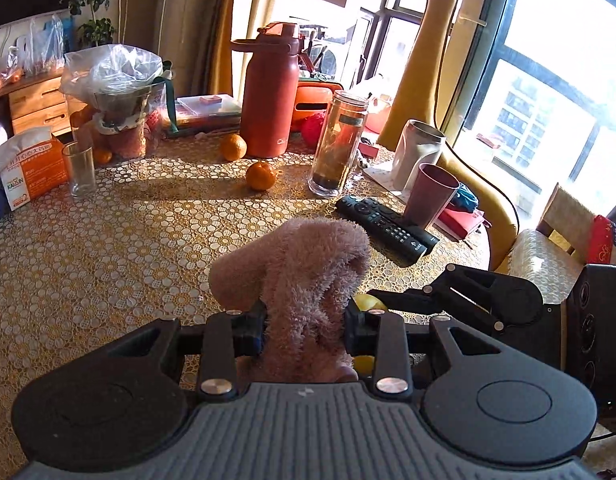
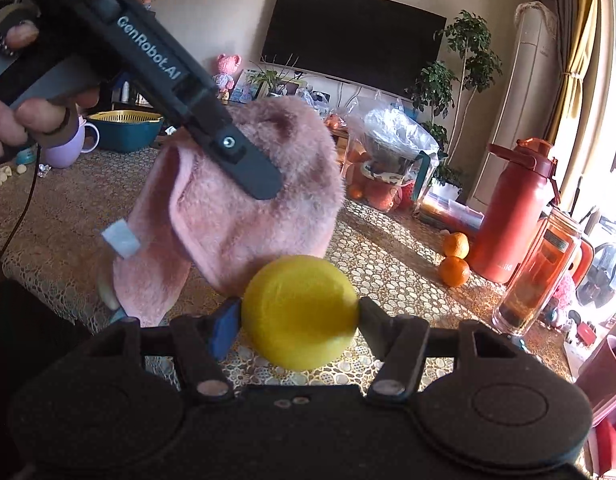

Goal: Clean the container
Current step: 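Wipe the jar's side with the towel in the left gripper while the right gripper holds the jar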

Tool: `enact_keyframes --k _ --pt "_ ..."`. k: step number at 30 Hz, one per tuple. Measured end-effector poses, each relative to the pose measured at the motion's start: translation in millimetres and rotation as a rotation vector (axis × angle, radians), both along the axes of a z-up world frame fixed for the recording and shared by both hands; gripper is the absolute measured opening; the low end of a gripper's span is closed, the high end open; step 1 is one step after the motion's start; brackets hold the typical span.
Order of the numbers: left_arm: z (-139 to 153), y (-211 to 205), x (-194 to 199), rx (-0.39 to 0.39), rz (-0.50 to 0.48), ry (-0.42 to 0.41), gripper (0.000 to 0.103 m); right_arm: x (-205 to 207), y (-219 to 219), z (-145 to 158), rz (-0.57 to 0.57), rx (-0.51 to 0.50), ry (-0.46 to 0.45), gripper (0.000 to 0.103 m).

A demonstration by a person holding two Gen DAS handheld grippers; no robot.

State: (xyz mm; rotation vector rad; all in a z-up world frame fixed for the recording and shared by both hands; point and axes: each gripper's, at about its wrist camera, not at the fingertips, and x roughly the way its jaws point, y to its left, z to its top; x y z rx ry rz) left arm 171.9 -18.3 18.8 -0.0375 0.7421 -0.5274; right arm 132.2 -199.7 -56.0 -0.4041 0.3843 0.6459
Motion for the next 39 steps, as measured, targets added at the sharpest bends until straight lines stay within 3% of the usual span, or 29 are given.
enact_keyframes --k 6,15,19,25,29,33,39 --pt "-19 -2 16 -0.026 0.030 0.047 0.033 0 5 1 -0.004 -0.013 -0.006 0.062" --pt "-58 3 44 0.072 0.113 0.129 0.033 27 -29 7 -0.074 0.182 0.163 0.062" --pt "-52 12 39 0.025 0.121 0.131 0.033 42 -57 4 -0.120 0.321 0.287 0.062" --pt "-26 -5 25 -0.073 0.015 0.094 0.033 52 -79 -5 -0.147 0.433 0.372 0.062" --pt "-36 -26 30 -0.060 -0.013 0.115 0.033 52 -82 -6 -0.150 0.446 0.378 0.062" --pt "-47 -20 41 -0.084 0.028 0.148 0.033 52 -81 -6 -0.163 0.440 0.379 0.063" --pt "-65 -3 54 -0.006 0.108 0.189 0.033 47 -73 -5 -0.145 0.406 0.355 0.063"
